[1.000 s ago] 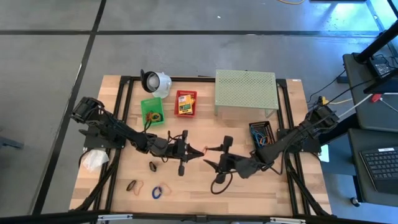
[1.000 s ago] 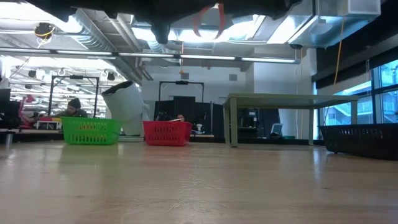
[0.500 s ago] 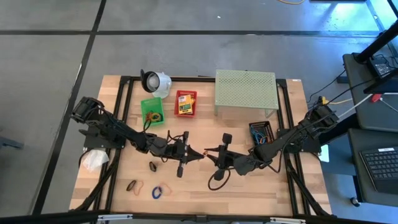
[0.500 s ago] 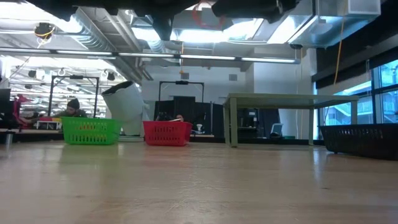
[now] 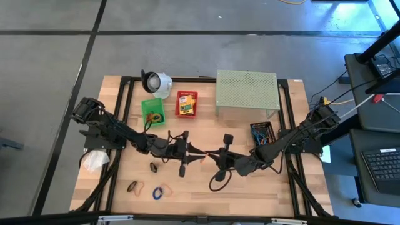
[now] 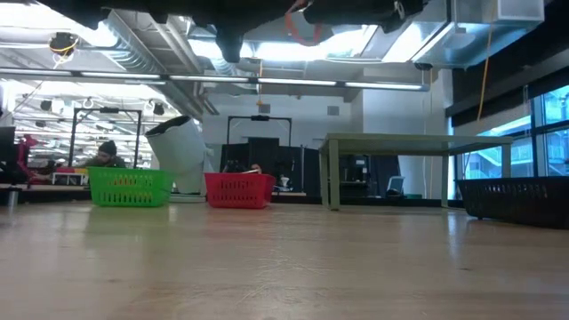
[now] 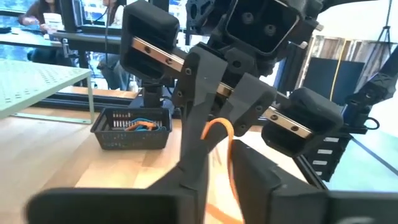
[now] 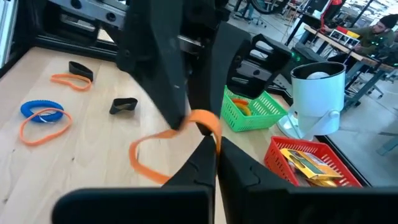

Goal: Pick & Place Office Desk Supplies
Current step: Put the orange rubber band into the black basket

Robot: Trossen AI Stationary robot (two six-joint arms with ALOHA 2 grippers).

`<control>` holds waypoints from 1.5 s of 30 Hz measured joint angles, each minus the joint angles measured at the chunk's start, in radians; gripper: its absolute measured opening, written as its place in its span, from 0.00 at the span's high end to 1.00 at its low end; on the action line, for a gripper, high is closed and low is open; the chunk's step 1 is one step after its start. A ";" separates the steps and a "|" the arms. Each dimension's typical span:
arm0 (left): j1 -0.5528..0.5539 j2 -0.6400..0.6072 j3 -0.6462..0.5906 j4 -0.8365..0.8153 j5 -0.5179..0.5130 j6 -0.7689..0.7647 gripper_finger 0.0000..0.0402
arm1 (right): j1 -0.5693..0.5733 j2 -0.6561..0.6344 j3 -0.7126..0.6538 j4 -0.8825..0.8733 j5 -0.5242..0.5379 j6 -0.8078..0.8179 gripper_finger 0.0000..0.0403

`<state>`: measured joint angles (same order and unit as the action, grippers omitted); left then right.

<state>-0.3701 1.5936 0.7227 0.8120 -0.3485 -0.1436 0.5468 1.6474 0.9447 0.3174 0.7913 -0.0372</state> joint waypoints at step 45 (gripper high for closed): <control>-0.209 -0.290 -0.002 -0.552 -0.653 0.048 0.62 | -0.035 -0.479 -0.294 -1.225 0.025 1.497 1.00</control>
<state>-0.5789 1.3033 0.7208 0.2595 -1.0010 -0.0954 0.5121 1.1683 0.6508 -0.9072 0.8166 1.4602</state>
